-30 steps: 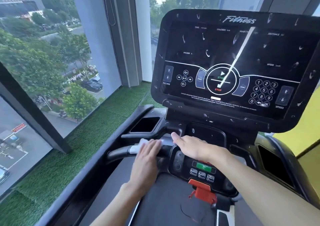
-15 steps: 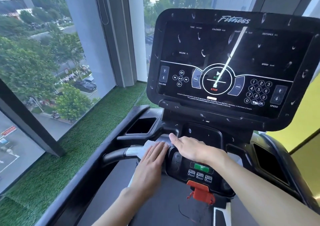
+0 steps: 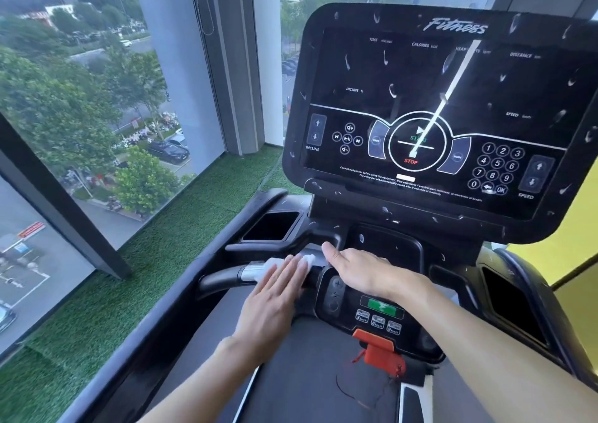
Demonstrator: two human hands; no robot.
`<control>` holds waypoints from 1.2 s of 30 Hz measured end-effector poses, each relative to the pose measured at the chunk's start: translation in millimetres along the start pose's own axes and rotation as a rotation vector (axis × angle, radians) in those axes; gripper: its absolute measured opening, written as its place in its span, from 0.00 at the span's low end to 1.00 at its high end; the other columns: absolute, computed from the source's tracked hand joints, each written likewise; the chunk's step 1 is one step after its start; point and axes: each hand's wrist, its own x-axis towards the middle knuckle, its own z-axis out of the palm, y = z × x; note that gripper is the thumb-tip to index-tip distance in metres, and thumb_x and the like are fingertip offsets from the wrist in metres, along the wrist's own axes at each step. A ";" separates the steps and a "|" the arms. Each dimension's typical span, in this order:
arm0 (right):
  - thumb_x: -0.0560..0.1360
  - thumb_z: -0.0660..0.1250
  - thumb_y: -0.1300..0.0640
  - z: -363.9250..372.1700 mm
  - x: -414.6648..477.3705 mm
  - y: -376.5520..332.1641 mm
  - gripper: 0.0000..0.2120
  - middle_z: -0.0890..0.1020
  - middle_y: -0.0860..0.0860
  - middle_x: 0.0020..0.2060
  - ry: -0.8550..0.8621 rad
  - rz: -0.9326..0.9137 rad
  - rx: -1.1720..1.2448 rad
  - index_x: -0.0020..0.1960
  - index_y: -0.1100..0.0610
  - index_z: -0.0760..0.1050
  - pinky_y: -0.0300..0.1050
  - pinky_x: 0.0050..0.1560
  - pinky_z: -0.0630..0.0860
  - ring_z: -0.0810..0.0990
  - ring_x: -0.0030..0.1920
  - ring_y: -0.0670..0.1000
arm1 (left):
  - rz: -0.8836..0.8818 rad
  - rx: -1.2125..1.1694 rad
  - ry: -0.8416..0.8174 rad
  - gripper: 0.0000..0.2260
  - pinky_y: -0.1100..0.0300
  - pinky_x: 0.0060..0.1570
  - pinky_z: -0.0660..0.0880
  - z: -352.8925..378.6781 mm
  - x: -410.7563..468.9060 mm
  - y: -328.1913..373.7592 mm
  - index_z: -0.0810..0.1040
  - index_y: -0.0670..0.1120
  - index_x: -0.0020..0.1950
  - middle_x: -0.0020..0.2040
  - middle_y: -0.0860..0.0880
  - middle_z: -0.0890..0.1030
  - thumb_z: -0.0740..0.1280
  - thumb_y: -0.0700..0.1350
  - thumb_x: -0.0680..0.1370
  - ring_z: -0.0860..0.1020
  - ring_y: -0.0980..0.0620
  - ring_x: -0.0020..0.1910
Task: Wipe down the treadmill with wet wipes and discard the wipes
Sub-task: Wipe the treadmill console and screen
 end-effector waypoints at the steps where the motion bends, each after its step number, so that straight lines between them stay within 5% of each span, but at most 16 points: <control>1: 0.78 0.36 0.30 0.0 -0.5 -0.3 0.28 0.75 0.47 0.47 0.003 0.000 0.004 0.34 0.46 0.62 0.53 0.63 0.65 0.76 0.63 0.58 | -0.059 -0.031 0.004 0.32 0.53 0.75 0.55 -0.5 5.1 5.7 0.62 0.42 0.78 0.77 0.45 0.64 0.48 0.34 0.73 0.63 0.47 0.77; 4: 0.80 0.37 0.31 0.7 -1.2 -0.8 0.29 0.80 0.52 0.55 0.017 -0.009 0.001 0.36 0.46 0.66 0.53 0.64 0.65 0.75 0.65 0.57 | -0.076 -0.128 -0.017 0.27 0.57 0.77 0.52 5.4 20.1 24.6 0.67 0.43 0.76 0.74 0.46 0.70 0.51 0.38 0.77 0.65 0.48 0.75; 8: 0.80 0.37 0.32 -1.0 -1.7 -2.0 0.33 0.79 0.53 0.63 0.011 0.009 -0.024 0.54 0.48 0.75 0.52 0.65 0.64 0.73 0.67 0.57 | -0.059 -0.083 -0.043 0.28 0.57 0.76 0.52 -8.2 32.4 8.4 0.70 0.47 0.72 0.68 0.51 0.74 0.50 0.40 0.73 0.71 0.51 0.69; 11: 0.80 0.36 0.32 -1.2 -2.6 -1.9 0.33 0.80 0.52 0.57 -0.001 0.007 -0.017 0.48 0.50 0.74 0.53 0.63 0.64 0.74 0.64 0.57 | -0.149 -0.042 -0.063 0.27 0.56 0.77 0.52 -9.0 41.1 -1.6 0.73 0.46 0.70 0.67 0.50 0.76 0.53 0.37 0.73 0.72 0.51 0.68; 15: 0.80 0.37 0.32 -1.5 -3.5 -2.8 0.29 0.78 0.49 0.46 0.011 -0.001 -0.003 0.34 0.47 0.64 0.53 0.63 0.65 0.75 0.59 0.57 | -0.073 -0.128 -0.036 0.22 0.52 0.70 0.65 -2.8 41.7 20.3 0.77 0.42 0.64 0.60 0.46 0.79 0.57 0.36 0.71 0.74 0.46 0.60; 21: 0.79 0.37 0.31 -0.6 -0.4 1.8 0.30 0.70 0.45 0.35 0.011 -0.024 0.013 0.32 0.49 0.61 0.53 0.59 0.67 0.73 0.49 0.55 | -0.100 -0.079 0.022 0.29 0.55 0.75 0.55 -5.2 14.2 2.6 0.68 0.45 0.75 0.71 0.49 0.72 0.54 0.38 0.72 0.69 0.49 0.71; 25: 0.80 0.37 0.31 -0.8 0.8 3.3 0.33 0.74 0.46 0.35 0.013 -0.037 -0.001 0.34 0.52 0.65 0.50 0.54 0.65 0.74 0.47 0.55 | -0.081 -0.170 0.070 0.38 0.56 0.77 0.50 9.4 -8.6 27.4 0.57 0.40 0.80 0.81 0.46 0.57 0.57 0.25 0.70 0.54 0.49 0.80; 28: 0.79 0.36 0.31 0.4 2.0 4.4 0.33 0.74 0.46 0.36 0.011 -0.047 -0.022 0.36 0.52 0.66 0.51 0.54 0.65 0.74 0.48 0.54 | -0.034 -0.170 0.043 0.45 0.54 0.77 0.51 9.2 -8.9 28.9 0.55 0.41 0.80 0.81 0.47 0.53 0.61 0.21 0.64 0.53 0.48 0.80; 33: 0.80 0.37 0.31 1.3 2.7 6.5 0.33 0.76 0.47 0.36 0.008 -0.059 -0.021 0.38 0.55 0.66 0.51 0.55 0.65 0.76 0.48 0.54 | -0.193 -0.094 0.055 0.37 0.54 0.77 0.49 7.8 -20.1 -2.6 0.49 0.44 0.81 0.82 0.51 0.49 0.54 0.29 0.73 0.52 0.50 0.80; 36: 0.79 0.37 0.31 2.0 2.6 5.2 0.33 0.76 0.46 0.36 0.019 -0.059 -0.027 0.37 0.54 0.67 0.51 0.55 0.65 0.76 0.48 0.54 | -0.146 -0.162 0.036 0.31 0.56 0.78 0.48 8.1 -6.5 13.1 0.56 0.43 0.80 0.81 0.48 0.56 0.50 0.32 0.75 0.52 0.52 0.80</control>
